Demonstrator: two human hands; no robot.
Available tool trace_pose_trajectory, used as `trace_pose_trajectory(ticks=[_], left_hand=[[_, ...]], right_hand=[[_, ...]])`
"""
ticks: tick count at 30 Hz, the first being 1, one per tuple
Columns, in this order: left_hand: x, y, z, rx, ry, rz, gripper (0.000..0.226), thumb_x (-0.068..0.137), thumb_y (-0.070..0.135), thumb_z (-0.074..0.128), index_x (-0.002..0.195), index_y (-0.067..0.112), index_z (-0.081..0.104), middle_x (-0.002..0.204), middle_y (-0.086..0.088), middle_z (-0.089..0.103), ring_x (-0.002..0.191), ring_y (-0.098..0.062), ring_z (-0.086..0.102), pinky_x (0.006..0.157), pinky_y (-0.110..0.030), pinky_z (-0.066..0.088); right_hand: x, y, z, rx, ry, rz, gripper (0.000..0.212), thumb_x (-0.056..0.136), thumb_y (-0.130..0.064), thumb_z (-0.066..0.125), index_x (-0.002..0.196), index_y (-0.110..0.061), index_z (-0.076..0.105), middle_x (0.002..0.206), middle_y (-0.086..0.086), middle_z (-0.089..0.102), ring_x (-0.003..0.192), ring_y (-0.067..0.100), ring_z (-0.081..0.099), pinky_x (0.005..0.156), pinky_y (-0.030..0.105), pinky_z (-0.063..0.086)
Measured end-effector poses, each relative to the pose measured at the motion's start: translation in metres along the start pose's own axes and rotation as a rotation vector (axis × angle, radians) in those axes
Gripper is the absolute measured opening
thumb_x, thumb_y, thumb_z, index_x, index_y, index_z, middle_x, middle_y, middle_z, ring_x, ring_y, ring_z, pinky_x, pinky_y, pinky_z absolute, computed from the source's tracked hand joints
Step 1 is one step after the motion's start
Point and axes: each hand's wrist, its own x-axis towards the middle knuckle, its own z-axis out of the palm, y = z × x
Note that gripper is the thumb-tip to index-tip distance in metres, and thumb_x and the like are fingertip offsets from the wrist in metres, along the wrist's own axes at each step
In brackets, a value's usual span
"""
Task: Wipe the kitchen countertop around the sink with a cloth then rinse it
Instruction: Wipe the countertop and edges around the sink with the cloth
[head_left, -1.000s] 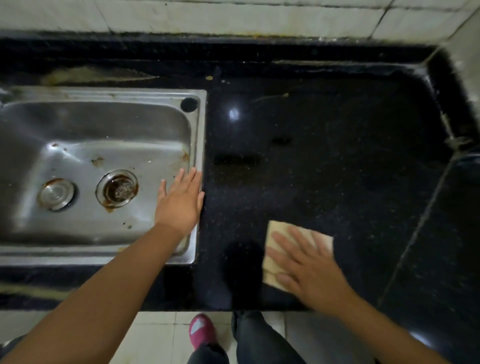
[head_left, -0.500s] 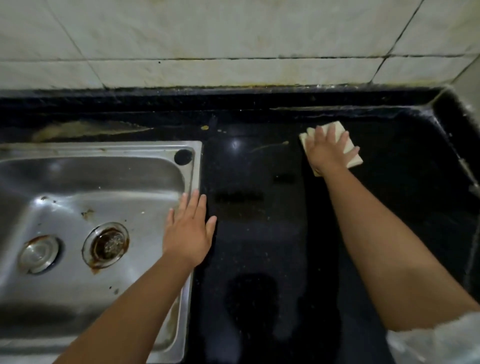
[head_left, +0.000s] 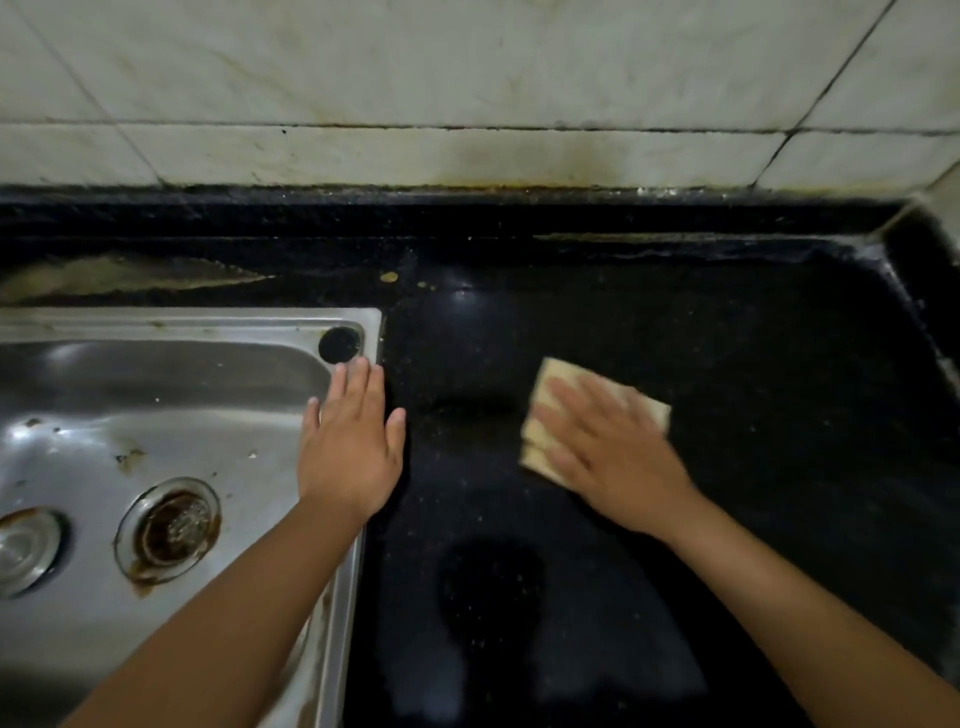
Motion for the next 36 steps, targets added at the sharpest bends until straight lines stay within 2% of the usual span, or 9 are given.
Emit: trace_pose_trajectory(ticks=[2,5,8,10,17,23,31,34,36], left_hand=[[0.002,0.002,0.005,0.034,-0.013,-0.001,0.055,0.099,0.033,0.019,0.148,0.012,0.003,0.157,-0.004,-0.006,0.144,-0.017,-0.008,0.116,-0.037,0.002],[0.003,0.002,0.01,0.012,0.021,0.003,0.056,0.099,0.036,0.012,0.147,0.01,0.006,0.157,-0.005,-0.003,0.144,-0.017,-0.006,0.116,-0.037,0.002],[0.004,0.004,0.01,-0.04,0.054,0.011,0.069,0.085,0.04,0.008,0.147,0.009,0.01,0.156,-0.005,0.004,0.144,-0.017,-0.001,0.116,-0.036,0.002],[0.004,0.003,0.011,-0.072,0.09,-0.012,0.069,0.084,0.04,0.008,0.146,0.009,0.014,0.156,-0.005,0.009,0.144,-0.017,0.003,0.116,-0.036,0.002],[0.002,0.003,0.016,-0.11,0.176,-0.054,0.082,0.075,0.042,-0.003,0.143,0.009,0.027,0.152,-0.006,0.024,0.143,-0.021,0.015,0.114,-0.036,0.01],[0.004,0.0,0.017,-0.072,0.186,-0.067,0.077,0.079,0.041,0.003,0.141,0.007,0.032,0.149,-0.009,0.031,0.141,-0.024,0.021,0.113,-0.036,0.013],[0.002,0.004,0.014,-0.049,0.153,-0.087,0.084,0.074,0.045,-0.005,0.145,0.01,0.024,0.153,-0.005,0.023,0.143,-0.019,0.014,0.115,-0.033,0.008],[0.002,0.003,0.014,-0.047,0.169,-0.087,0.083,0.075,0.046,-0.005,0.144,0.01,0.025,0.152,-0.006,0.024,0.143,-0.02,0.014,0.114,-0.032,0.007],[0.001,0.002,0.014,-0.058,0.168,-0.076,0.084,0.074,0.046,-0.008,0.145,0.011,0.021,0.154,-0.004,0.021,0.144,-0.017,0.011,0.111,-0.027,0.0]], right_hand=[[-0.013,0.058,-0.01,-0.002,0.018,0.293,0.081,0.083,-0.063,-0.015,0.143,-0.029,0.027,0.153,-0.004,0.021,0.143,0.025,0.016,0.11,0.051,0.015],[0.006,0.116,-0.035,0.099,-0.024,0.751,0.053,0.098,-0.04,0.014,0.148,-0.027,0.007,0.158,-0.003,-0.004,0.144,0.025,-0.004,0.115,0.053,0.003],[0.063,0.113,-0.052,0.232,0.073,0.942,0.051,0.1,-0.035,0.014,0.149,-0.025,0.004,0.158,-0.001,-0.006,0.144,0.029,-0.007,0.114,0.054,-0.003],[0.101,0.087,-0.051,0.203,0.069,0.853,0.05,0.1,-0.035,0.014,0.148,-0.024,0.004,0.158,0.001,-0.005,0.143,0.031,-0.005,0.114,0.054,-0.001],[0.173,-0.05,-0.033,0.125,0.012,0.041,0.049,0.101,-0.033,0.018,0.148,-0.026,0.008,0.158,-0.002,-0.004,0.145,0.022,-0.004,0.116,0.037,0.002],[0.22,-0.071,-0.041,0.132,0.036,-0.047,0.049,0.101,-0.029,0.016,0.148,-0.015,0.01,0.158,0.0,0.004,0.144,0.02,0.001,0.116,0.033,0.001],[0.194,-0.056,-0.045,0.042,-0.051,-0.293,0.047,0.101,-0.031,0.023,0.146,-0.02,0.019,0.157,-0.004,0.01,0.145,0.019,0.003,0.115,0.036,0.007],[0.149,-0.026,-0.04,0.019,-0.094,-0.284,0.052,0.098,-0.041,0.02,0.147,-0.023,0.016,0.157,-0.005,0.008,0.145,0.015,0.001,0.115,0.033,0.004],[0.117,0.0,-0.04,0.019,-0.099,-0.221,0.072,0.084,-0.057,0.001,0.147,-0.026,0.014,0.157,-0.007,0.006,0.145,0.013,0.001,0.115,0.031,0.003]])
